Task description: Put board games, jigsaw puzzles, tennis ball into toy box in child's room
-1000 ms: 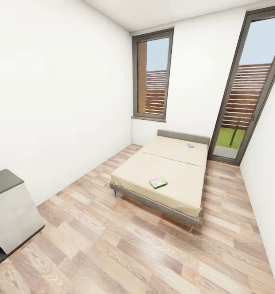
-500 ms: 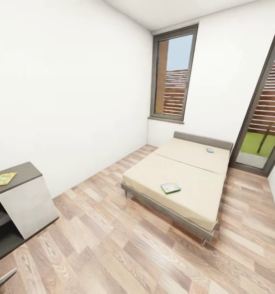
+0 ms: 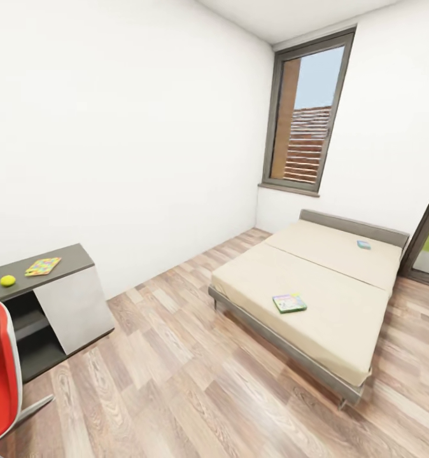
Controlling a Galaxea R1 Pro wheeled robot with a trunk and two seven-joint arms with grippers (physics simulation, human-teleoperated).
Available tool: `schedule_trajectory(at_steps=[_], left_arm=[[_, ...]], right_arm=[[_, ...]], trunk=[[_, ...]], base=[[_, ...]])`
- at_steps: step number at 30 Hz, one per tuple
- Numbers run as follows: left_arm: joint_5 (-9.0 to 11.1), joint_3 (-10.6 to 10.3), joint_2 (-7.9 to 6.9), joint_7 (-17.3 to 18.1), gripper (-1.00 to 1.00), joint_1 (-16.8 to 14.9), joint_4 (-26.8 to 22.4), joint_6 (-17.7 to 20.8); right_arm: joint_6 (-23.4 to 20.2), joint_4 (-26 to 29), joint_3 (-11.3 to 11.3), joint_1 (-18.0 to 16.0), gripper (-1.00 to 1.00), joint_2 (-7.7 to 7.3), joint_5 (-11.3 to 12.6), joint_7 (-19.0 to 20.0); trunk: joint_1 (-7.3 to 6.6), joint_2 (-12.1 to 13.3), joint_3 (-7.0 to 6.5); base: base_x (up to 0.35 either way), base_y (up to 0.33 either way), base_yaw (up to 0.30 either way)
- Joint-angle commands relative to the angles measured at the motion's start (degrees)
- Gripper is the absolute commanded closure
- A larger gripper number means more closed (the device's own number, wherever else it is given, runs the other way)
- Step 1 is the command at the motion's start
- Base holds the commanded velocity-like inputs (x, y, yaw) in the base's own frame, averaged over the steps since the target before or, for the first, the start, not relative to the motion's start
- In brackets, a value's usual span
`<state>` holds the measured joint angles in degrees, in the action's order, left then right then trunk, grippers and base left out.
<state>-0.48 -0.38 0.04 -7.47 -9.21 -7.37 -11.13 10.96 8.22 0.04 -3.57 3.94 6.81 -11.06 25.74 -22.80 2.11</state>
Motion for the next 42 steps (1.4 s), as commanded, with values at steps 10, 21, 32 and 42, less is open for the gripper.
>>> schedule_trajectory(at_steps=[10, 21, 32, 42], left_arm=[[-0.1, -0.1, -0.03, -0.2, -1.00, -0.1, 0.1, -0.2], [0.0, -0.1, 0.00, -0.2, -1.00, -0.1, 0.1, -0.2], [0.0, -0.1, 0.01, -0.2, -1.00, -0.1, 0.1, -0.2], [0.0, -0.1, -0.03, -0.2, -1.00, -0.1, 0.1, -0.2]], right_arm=[[0.3, 0.0, 0.0, 0.0, -1.00, 0.01, 0.6, 0.0], [0.3, 0.0, 0.0, 0.0, -1.00, -0.09, 0.6, 0.0], [0.4, -0.3, 0.1, 0.0, -1.00, -0.16, 0.6, 0.1], [0.2, -0.2, 0.0, 0.0, -1.00, -0.16, 0.8, 0.1]], trunk=[[0.05, -0.1, 0.13], [0.05, -0.1, 0.13], [0.05, -0.1, 0.13], [0.05, -0.1, 0.13]], base=[[0.133, -0.209, 0.243], [0.043, -0.053, 0.026], [0.001, -0.001, 0.001], [0.001, 0.000, -0.073]])
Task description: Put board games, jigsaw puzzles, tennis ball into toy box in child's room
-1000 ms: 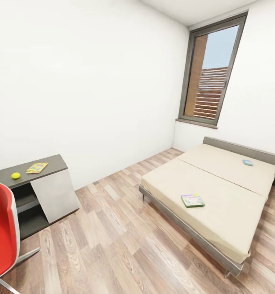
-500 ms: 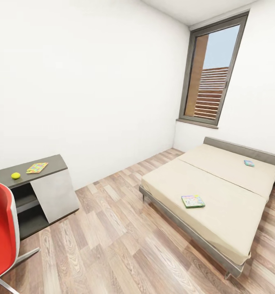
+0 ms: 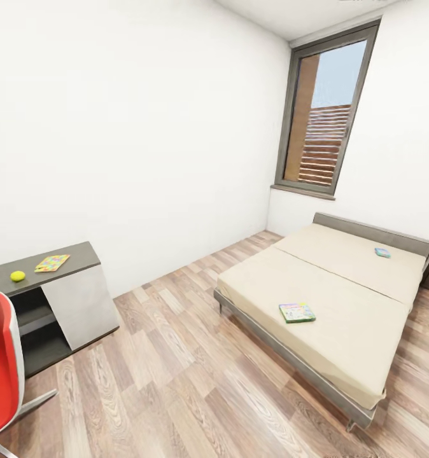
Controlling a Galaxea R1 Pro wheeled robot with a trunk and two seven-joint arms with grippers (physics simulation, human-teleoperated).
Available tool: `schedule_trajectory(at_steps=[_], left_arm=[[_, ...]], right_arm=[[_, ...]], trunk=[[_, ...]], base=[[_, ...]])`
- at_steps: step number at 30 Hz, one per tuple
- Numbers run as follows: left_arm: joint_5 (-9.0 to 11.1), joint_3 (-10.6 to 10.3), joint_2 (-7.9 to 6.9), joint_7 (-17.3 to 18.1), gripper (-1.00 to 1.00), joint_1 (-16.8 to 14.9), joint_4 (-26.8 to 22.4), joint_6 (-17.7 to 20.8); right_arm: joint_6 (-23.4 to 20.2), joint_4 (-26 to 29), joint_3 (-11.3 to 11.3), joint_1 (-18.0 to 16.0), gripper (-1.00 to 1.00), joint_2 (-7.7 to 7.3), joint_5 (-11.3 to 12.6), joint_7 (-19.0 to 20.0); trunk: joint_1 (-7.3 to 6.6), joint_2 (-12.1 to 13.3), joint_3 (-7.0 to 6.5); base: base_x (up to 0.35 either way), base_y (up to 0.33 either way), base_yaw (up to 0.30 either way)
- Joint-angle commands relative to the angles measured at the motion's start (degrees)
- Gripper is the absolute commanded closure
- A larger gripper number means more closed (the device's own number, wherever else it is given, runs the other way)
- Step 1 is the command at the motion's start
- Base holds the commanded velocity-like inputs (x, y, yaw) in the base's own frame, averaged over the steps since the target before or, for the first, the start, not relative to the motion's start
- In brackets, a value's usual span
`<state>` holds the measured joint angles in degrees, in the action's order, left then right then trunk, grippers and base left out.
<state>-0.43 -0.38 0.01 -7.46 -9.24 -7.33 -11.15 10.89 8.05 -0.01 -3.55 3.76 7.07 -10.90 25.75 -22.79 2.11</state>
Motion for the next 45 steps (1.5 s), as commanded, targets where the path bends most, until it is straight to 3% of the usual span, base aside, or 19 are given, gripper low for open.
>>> schedule_trajectory(at_steps=[1, 10, 24, 29, 32, 33, 34, 36, 37, 39, 44, 45], left_arm=[[0.0, -0.1, 0.00, -0.2, -1.00, 0.0, 0.0, -0.2], [-0.1, -0.1, -0.01, -0.2, -1.00, 0.0, 0.0, -0.2], [0.0, 0.0, 0.14, -0.1, -1.00, 0.0, 0.0, -0.2], [0.3, 0.2, 1.15, -0.3, -1.00, -0.4, -2.0, 3.0], [0.6, 0.6, 1.26, -0.2, -1.00, -2.6, -7.6, 11.5], [0.7, 0.7, 1.25, -0.1, -1.00, -3.4, -10.6, 15.8], [0.7, 0.8, 1.24, -0.1, -1.00, -3.6, -12.3, 17.9], [0.8, 1.5, 1.25, 0.7, -1.00, -4.3, -20.4, 25.7], [0.8, 1.8, 1.26, 1.1, -1.00, -4.4, -22.6, 27.5], [0.8, 3.6, 1.29, 3.2, -1.00, -4.6, -31.6, 34.9], [0.9, 8.0, 1.33, 9.7, -1.00, -4.7, -48.4, 48.9], [0.9, 8.3, 1.33, 10.6, -1.00, -4.7, -50.3, 50.2]], right_arm=[[0.3, -0.1, 0.0, -0.1, -1.00, 0.02, 0.6, 0.0], [0.3, -0.1, 0.0, -0.1, -1.00, 0.05, 0.5, 0.0], [0.5, 0.3, 0.1, -0.1, -1.00, 0.02, 0.4, 0.3], [-1.3, 5.6, 0.0, -0.4, -1.00, 0.14, 0.7, 0.3], [-10.1, 14.2, -0.1, -0.8, -1.00, 0.18, 1.2, 0.1], [-15.5, 18.7, -0.3, -0.9, -1.00, 0.18, 1.3, 0.1], [-18.3, 21.1, -0.3, -0.9, -1.00, 0.19, 1.4, 0.0], [-28.1, 31.2, -0.6, -1.0, -1.00, 0.19, 1.5, 0.0], [-30.1, 33.6, -0.6, -1.0, -1.00, 0.19, 1.6, 0.0], [-36.9, 42.3, -0.6, -1.0, -1.00, 0.19, 1.7, -0.1], [-48.2, 56.0, -0.7, -1.5, -1.00, 0.20, 1.7, -0.1], [-49.3, 57.4, -0.7, -1.6, -1.00, 0.18, 1.7, -0.1]], trunk=[[0.04, -0.1, 0.13], [0.04, -0.1, 0.13], [0.04, -0.1, 0.13], [0.04, -0.1, 0.13], [0.04, -0.1, 0.13], [0.04, -0.1, 0.13], [0.04, -0.1, 0.13], [0.04, -0.1, 0.13], [0.04, -0.1, 0.13], [0.04, -0.1, 0.13], [0.04, -0.1, 0.13], [0.04, -0.1, 0.13]], base=[[0.015, 0.000, -0.220], [0.092, 0.000, -0.246], [0.068, 0.000, -0.026], [0.002, 0.000, 0.000], [0.000, 0.000, 0.000], [0.000, 0.000, 0.000], [0.000, 0.000, 0.000], [0.000, 0.000, 0.000], [0.000, 0.000, 0.000], [0.000, 0.000, 0.000], [0.000, 0.000, 0.000], [0.000, 0.000, 0.000]])
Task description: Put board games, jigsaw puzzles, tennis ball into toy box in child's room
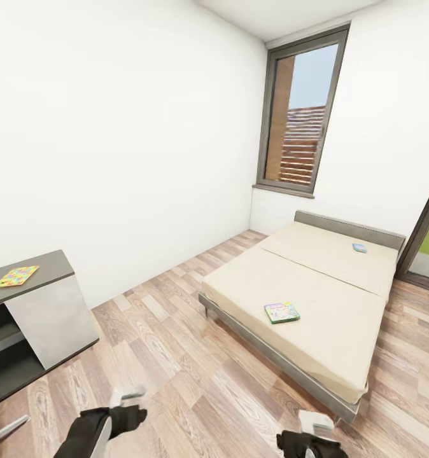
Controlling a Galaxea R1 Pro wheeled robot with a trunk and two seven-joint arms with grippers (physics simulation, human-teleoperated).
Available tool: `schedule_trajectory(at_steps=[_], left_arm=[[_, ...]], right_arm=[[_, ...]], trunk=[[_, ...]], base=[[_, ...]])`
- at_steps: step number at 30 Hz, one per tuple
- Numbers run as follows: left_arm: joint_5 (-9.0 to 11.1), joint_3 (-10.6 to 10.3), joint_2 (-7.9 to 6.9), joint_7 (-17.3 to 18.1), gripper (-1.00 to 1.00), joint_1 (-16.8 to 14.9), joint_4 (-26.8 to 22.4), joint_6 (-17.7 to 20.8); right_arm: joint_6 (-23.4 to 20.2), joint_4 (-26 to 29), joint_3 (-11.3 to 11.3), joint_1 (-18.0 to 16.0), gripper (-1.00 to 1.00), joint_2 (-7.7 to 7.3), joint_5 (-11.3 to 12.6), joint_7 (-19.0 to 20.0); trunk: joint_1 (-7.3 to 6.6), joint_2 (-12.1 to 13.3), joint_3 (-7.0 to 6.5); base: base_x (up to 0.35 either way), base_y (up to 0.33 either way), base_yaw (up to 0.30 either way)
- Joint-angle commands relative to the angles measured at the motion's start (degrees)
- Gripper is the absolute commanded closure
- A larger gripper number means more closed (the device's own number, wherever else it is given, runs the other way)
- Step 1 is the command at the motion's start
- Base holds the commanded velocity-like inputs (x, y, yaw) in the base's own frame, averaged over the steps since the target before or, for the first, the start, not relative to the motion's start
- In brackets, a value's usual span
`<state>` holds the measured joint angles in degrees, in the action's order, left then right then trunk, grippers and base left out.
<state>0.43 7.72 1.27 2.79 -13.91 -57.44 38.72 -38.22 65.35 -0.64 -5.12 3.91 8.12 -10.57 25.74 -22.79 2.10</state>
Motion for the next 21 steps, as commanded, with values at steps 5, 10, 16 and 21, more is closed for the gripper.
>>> schedule_trajectory(at_steps=[5, 10, 16, 21], left_arm=[[0.0, 1.4, 0.01, 7.4, -1.00, -0.1, -14.5, 11.3], [0.0, 1.6, -0.03, 13.0, -1.00, -0.1, -19.5, 16.6], [-0.1, 1.8, -0.66, 16.9, -1.00, -0.1, -20.7, 18.1], [-0.1, 2.0, -1.24, 18.1, -1.00, -0.1, -21.1, 18.3]], right_arm=[[-9.8, 10.6, -0.2, -1.7, -1.00, -0.02, 0.6, -0.4], [-18.2, 19.4, -0.2, -3.5, -1.00, 0.03, 0.8, -0.2], [-20.3, 22.7, -0.2, -4.3, -1.00, -0.01, 1.8, -0.1], [-20.6, 23.0, -0.2, -4.8, -1.00, -0.04, 2.2, 0.0]], trunk=[[0.04, -0.1, 0.15], [0.04, -0.1, 0.15], [0.04, -0.1, 0.15], [0.04, -0.1, 0.15]], base=[[0.000, 0.000, 0.000], [0.000, 0.000, 0.000], [0.000, 0.000, 0.000], [0.000, 0.000, 0.000]])
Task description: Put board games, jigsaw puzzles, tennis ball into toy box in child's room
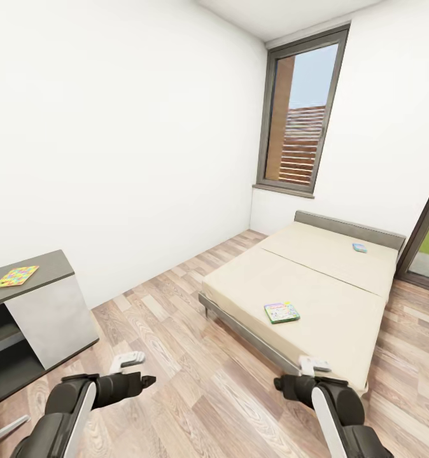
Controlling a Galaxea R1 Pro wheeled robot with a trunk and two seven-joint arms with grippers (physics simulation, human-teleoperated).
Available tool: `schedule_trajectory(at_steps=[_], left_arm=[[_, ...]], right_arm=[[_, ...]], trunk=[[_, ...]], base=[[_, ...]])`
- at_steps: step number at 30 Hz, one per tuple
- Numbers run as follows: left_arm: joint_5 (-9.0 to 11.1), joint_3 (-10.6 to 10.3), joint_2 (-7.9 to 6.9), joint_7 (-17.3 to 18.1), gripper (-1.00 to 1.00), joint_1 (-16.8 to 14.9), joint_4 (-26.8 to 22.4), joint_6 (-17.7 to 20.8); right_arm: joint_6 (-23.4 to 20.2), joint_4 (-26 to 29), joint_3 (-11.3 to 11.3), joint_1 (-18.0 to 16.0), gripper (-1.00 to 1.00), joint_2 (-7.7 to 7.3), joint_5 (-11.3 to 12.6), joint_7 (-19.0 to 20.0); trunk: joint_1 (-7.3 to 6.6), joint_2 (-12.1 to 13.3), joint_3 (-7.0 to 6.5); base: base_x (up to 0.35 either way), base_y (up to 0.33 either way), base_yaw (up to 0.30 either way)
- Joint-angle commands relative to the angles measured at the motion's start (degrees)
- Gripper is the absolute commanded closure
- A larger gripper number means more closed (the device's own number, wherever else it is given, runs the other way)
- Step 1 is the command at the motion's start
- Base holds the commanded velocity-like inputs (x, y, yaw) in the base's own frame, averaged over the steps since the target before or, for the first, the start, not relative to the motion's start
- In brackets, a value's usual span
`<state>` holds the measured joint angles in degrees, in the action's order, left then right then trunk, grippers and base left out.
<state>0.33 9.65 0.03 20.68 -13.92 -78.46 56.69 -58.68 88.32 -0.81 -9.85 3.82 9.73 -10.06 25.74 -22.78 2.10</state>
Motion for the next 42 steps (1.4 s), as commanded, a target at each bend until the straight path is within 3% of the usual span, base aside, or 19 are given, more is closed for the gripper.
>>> schedule_trajectory(at_steps=[1, 8, 17, 23, 31, 35, 37, 42], left_arm=[[0.1, 0.1, -0.04, 0.3, -1.00, -0.1, -0.1, 0.3], [0.1, 0.0, -0.03, 0.4, -1.00, -0.1, -0.1, 0.4], [0.1, 0.0, -0.09, 0.4, -1.00, -0.1, -0.2, 0.3], [0.1, 0.0, -0.11, 0.4, -1.00, -0.1, -0.2, 0.3], [0.1, 0.1, -0.19, 0.4, -1.00, -0.1, -0.3, 0.3], [0.0, 0.1, -0.41, 0.4, -1.00, -0.1, -1.2, 0.3], [0.0, 0.1, -0.44, 0.4, -1.00, -0.1, -1.3, 0.3], [0.1, 0.2, -0.46, 0.4, -1.00, -0.2, -1.7, 0.3]], right_arm=[[-0.2, 0.1, -0.1, -0.1, -1.00, 0.04, 0.7, -0.5], [-0.1, 0.2, -0.1, -0.2, -1.00, 0.08, 1.0, -0.5], [0.3, 0.3, -0.2, -0.2, -1.00, 0.05, 2.8, -0.5], [0.3, 0.3, -2.1, -0.2, -1.00, 0.12, 2.9, -0.5], [-0.1, 1.1, -2.9, -0.9, -1.00, 0.09, 3.8, -0.5], [-0.3, 1.4, -6.8, -3.5, -1.00, -0.62, 10.9, -0.5], [-0.3, 1.4, -7.7, -4.6, -1.00, -0.93, 13.2, -0.6], [0.0, 1.4, -9.3, -6.4, -1.00, -1.39, 15.6, -0.6]], trunk=[[0.04, -0.1, 0.14], [0.04, -0.1, 0.14], [0.04, -0.1, 0.14], [0.04, -0.1, 0.14], [0.04, -0.1, 0.14], [0.04, -0.1, 0.14], [0.04, -0.1, 0.14], [0.04, -0.1, 0.14]], base=[[0.000, 0.000, 0.000], [0.023, 0.001, -0.017], [0.122, 0.066, -0.240], [0.009, 0.006, -0.279], [0.001, 0.001, -0.280], [0.000, 0.000, -0.280], [0.023, 0.006, -0.279], [0.173, 0.120, -0.280]])
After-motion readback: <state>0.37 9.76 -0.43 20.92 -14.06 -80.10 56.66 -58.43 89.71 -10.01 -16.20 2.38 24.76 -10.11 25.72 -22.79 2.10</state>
